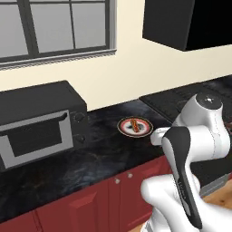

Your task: Place the cold items (mango and tomato) from the fridge in one tupperware on the dining counter. Place the warm items (kebab skewer and hot dog) in the stove area in another tupperware.

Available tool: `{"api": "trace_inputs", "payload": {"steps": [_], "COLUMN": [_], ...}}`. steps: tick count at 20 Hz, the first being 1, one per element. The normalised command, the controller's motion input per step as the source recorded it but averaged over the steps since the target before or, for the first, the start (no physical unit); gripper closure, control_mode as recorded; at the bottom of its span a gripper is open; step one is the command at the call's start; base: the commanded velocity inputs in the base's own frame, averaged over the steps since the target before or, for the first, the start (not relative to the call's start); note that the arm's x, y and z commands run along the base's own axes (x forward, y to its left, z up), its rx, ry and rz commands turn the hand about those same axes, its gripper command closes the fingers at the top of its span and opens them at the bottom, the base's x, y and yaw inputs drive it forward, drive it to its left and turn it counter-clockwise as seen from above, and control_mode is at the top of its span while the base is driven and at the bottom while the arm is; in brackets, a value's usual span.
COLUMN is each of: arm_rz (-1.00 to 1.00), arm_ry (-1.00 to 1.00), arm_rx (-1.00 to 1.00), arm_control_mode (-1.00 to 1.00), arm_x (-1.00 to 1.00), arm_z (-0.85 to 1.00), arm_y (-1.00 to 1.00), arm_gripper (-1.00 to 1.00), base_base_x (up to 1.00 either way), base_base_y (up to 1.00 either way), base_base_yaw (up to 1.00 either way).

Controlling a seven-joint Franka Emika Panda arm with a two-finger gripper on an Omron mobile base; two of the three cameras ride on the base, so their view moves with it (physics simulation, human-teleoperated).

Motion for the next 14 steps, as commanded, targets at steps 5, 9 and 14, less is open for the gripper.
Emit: {"api": "trace_inputs", "payload": {"steps": [5, 9, 14], "arm_rz": [0.0, 0.03, 0.13], "arm_ry": [0.0, 0.05, 0.14], "arm_rx": [0.0, 0.02, 0.0], "arm_control_mode": [1.0, -1.0, -1.0], "arm_x": [0.0, 0.25, 1.0], "arm_z": [0.0, -0.14, -0.8], "arm_y": [0.0, -0.04, -0.02], "arm_gripper": [-1.0, -1.0, -1.0], "base_base_x": [1.0, 0.75, 0.0], "base_base_y": [-0.34, -0.21, 0.0], "base_base_yaw": [0.07, 0.09, 0.0]}}
